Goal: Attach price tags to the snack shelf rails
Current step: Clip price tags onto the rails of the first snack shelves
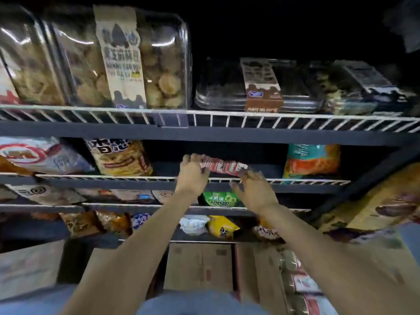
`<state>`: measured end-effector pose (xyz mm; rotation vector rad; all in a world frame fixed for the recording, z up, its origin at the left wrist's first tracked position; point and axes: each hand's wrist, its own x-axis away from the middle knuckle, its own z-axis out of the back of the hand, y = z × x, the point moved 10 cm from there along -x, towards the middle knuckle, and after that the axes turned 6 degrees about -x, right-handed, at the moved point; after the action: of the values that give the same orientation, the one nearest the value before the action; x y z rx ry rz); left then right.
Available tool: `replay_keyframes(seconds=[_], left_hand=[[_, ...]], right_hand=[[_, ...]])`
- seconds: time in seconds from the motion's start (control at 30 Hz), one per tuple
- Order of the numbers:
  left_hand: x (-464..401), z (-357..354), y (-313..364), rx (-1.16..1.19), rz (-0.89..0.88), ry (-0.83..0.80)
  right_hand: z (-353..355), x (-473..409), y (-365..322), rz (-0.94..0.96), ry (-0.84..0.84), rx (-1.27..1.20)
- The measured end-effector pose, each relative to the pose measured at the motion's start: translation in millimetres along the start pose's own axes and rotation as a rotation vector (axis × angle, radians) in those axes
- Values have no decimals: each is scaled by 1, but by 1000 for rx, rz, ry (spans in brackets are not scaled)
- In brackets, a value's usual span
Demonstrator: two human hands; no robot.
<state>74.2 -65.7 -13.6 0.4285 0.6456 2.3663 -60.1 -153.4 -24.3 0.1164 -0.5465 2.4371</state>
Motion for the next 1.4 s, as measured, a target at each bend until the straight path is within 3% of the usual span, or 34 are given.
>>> replay_keyframes(seconds=[0.23,0.37,0.53,0.87,1.1,1.3,1.4], left_hand=[[-49,-26,-25,-172,134,-120],[-70,-44,-33,-243,175,-207],[-83,-65,-37,-104,250,-207],[-79,-96,7,17,133,-289],[-65,-97,40,-10,-63,-224],[-58,-93,52,-18,-118,-214],[-53,-88,59,-1,-165,-200]], right_hand=[[-24,-31,17,-36,-141,-7],[-20,-37,18,-64,-112,-8],[-20,-45,19,-29,-70,-24],[-21,-47,14,38,-89,-59],[-11,-49,32,-64,6,-296],[-1,-59,54,-199,66,-587],[2,-61,63,-227,104,-547]])
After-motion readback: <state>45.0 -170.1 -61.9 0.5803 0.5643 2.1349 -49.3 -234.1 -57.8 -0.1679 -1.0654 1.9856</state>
